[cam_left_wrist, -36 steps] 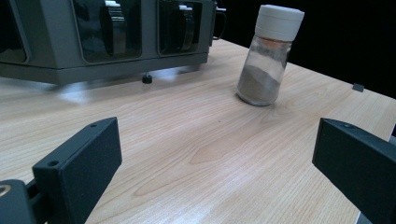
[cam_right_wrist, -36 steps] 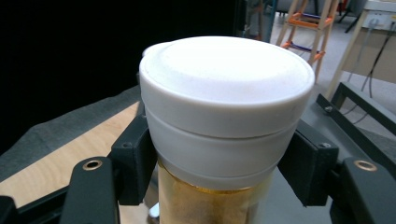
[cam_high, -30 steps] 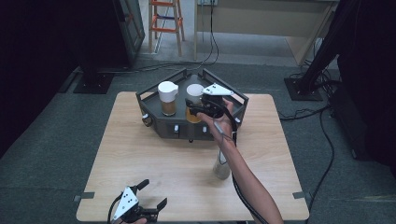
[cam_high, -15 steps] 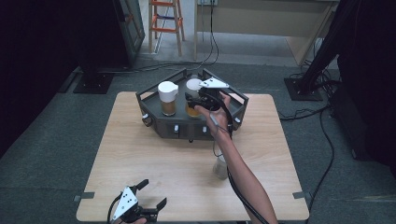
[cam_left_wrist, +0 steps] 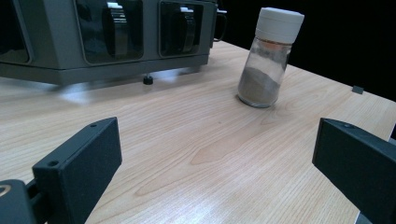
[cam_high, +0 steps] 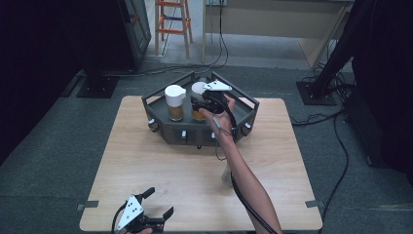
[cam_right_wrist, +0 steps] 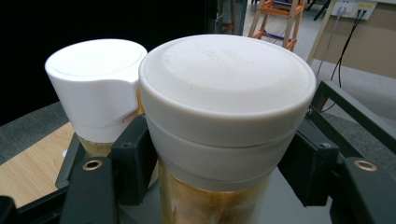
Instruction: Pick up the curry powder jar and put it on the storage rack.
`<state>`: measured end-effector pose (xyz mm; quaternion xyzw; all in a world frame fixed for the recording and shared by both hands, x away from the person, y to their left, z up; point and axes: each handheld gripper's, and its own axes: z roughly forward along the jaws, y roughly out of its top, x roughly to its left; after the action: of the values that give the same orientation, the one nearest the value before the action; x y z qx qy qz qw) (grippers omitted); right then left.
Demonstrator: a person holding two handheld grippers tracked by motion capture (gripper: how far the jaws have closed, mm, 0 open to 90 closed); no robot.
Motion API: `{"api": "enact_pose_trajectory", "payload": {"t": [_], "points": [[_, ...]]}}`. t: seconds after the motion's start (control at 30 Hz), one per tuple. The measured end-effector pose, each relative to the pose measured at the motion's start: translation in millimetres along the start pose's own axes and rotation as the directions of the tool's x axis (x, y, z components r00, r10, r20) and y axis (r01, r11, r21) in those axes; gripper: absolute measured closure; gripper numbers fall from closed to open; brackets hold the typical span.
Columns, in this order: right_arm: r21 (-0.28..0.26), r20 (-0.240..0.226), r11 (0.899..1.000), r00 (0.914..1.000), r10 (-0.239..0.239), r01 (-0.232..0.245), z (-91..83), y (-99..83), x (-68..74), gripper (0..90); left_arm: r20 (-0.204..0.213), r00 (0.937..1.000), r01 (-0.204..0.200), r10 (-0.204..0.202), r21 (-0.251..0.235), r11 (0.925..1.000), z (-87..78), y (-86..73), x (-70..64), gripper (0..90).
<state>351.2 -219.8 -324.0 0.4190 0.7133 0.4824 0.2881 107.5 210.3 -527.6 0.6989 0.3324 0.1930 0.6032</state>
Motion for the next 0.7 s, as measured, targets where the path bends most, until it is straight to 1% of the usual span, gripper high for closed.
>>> {"api": "enact_pose_trajectory", "payload": {"t": [0.33, 0.5, 0.57, 0.7], "points": [[0.021, 0.006, 1.0, 1.0, -0.005, 0.005, 8.3, -5.4, 1.6, 34.5, 0.003, 1.0, -0.001, 0.001, -0.001, 1.0, 0.2, -0.2, -0.1, 1.2], [0.02, 0.01, 0.999, 0.9996, -0.028, 0.028, 9.5, -6.3, 6.0, 34.5, 0.003, 1.0, -0.002, 0.002, 0.0, 1.0, 0.0, 0.0, -0.2, 1.2], [0.02, 0.013, 0.999, 0.9996, -0.025, 0.025, 9.8, -6.4, 6.6, 34.4, 0.004, 1.0, -0.002, 0.002, -0.002, 1.0, -0.2, -0.1, -0.4, 1.2], [0.014, 0.014, 1.0, 0.9999, -0.004, 0.004, 10.0, -8.6, 4.3, 34.2, 0.005, 1.0, -0.003, 0.003, -0.004, 1.0, -0.4, -0.1, -0.4, 1.2]]}}
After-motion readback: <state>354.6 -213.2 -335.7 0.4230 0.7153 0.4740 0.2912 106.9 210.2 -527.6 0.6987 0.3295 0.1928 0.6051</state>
